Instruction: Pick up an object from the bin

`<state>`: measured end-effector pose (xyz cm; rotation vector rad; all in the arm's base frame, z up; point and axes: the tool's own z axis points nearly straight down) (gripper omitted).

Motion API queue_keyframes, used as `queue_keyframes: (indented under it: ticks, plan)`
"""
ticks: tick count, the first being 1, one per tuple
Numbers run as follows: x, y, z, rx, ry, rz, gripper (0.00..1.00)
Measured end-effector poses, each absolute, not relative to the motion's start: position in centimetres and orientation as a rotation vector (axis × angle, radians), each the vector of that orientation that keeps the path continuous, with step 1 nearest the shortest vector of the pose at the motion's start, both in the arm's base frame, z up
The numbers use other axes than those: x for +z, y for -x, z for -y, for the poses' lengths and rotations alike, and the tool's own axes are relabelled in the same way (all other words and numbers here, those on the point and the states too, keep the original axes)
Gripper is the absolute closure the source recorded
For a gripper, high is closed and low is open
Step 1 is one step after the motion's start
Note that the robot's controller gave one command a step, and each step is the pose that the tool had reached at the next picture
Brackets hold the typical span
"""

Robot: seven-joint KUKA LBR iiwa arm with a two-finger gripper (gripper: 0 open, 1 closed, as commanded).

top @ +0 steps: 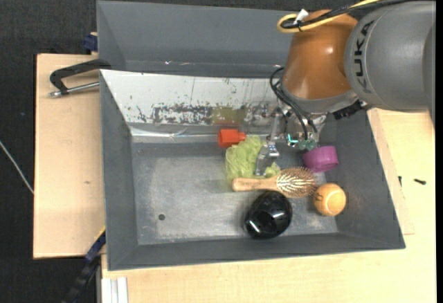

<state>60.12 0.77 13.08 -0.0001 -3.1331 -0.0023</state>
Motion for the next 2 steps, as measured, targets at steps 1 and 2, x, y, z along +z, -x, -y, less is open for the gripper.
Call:
queue_keyframes:
  ticks: [1,2]
  plan:
    - [13.65,-60.37,-0.77,-0.002,0.001,3.143,1.0]
    - [13.65,-60.38,-0.77,-0.002,0.0,3.144,1.0]
